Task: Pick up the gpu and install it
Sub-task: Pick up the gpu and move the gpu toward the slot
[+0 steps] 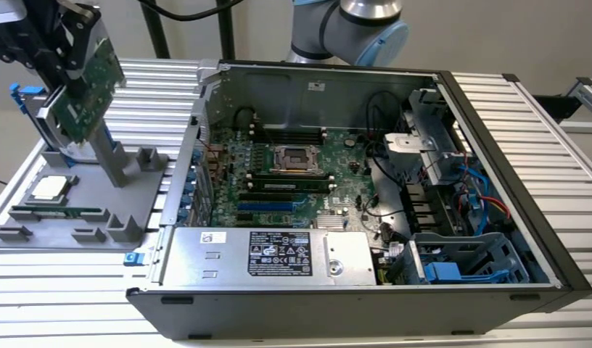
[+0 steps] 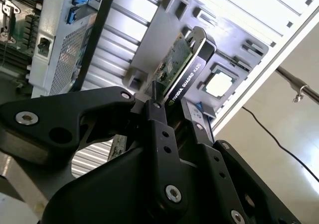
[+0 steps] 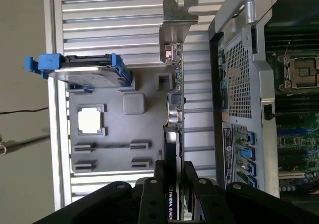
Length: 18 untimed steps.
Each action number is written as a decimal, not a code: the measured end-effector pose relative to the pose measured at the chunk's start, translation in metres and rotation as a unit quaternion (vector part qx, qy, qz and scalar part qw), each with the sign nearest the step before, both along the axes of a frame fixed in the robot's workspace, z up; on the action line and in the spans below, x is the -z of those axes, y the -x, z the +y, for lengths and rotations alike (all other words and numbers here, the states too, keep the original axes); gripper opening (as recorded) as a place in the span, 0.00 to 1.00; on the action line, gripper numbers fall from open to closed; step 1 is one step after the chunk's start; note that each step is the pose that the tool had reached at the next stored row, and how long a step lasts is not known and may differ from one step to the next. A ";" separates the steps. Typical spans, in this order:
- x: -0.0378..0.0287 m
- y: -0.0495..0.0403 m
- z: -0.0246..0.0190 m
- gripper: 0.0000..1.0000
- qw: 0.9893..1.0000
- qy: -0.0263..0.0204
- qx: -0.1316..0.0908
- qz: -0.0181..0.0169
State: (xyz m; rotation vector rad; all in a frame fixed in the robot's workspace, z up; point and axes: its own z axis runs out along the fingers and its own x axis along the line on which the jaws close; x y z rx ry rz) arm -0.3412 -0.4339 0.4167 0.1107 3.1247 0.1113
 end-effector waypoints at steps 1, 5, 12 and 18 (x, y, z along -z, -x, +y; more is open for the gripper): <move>-0.0012 0.0000 0.0000 0.00 1.000 0.000 0.000 0.000; -0.0056 0.0000 0.0000 0.00 1.000 0.000 0.000 0.000; -0.0083 0.0000 0.0000 0.00 1.000 0.000 0.000 0.000; -0.0083 -0.0019 0.0000 0.00 1.000 0.000 0.000 0.000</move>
